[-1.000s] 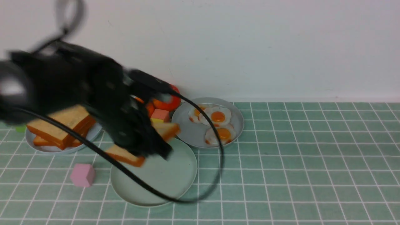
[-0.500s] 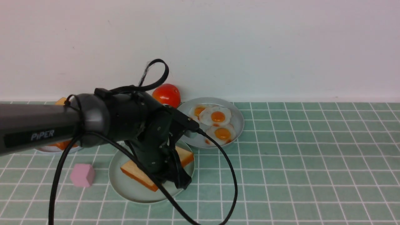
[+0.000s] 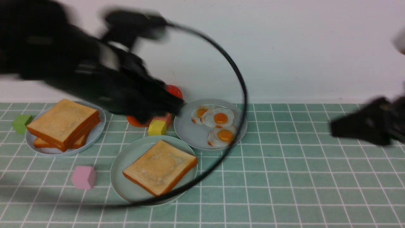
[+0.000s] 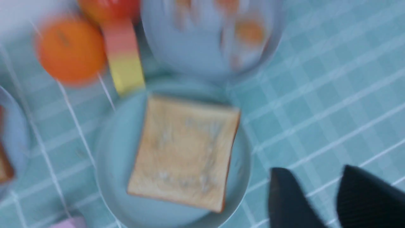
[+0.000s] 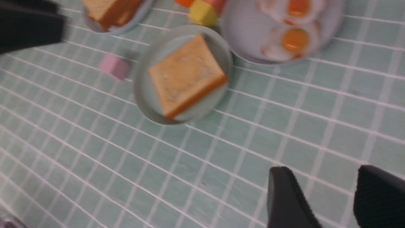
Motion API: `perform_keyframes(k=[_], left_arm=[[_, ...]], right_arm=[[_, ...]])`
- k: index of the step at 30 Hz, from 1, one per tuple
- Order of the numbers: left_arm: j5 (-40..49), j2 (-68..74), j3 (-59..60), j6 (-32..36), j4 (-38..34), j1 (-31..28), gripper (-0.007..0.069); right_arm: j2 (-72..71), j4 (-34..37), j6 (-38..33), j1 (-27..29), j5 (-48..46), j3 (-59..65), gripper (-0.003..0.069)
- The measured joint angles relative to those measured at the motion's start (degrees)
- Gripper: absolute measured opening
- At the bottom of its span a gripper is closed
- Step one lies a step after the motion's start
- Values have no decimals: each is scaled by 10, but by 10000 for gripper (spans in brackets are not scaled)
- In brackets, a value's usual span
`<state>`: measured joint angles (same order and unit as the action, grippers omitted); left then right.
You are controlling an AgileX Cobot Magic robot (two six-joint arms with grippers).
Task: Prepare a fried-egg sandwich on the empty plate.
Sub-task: Use the right arm to grab a fried egg
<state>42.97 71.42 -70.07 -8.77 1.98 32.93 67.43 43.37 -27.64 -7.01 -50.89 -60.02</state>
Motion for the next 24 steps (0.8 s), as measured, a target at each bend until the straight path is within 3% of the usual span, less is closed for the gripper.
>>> perform_keyframes(k=[4,8,13,24], left_arm=[[-69,-119,110,-3,-4,0,-8],[-143,-219,242,-17,-7,0,-13],[-236,-309,359,-45,-8,0,-13],[-290,-359,388,-49,-9,0,-13]], right_arm=[[114,37,-30,-17,6,-73,282],[240,21,-32,-61,9,-163,242],[385,-17,7,-85,-1,-287,242],[638,-77,145,-85,-10,-533,290]])
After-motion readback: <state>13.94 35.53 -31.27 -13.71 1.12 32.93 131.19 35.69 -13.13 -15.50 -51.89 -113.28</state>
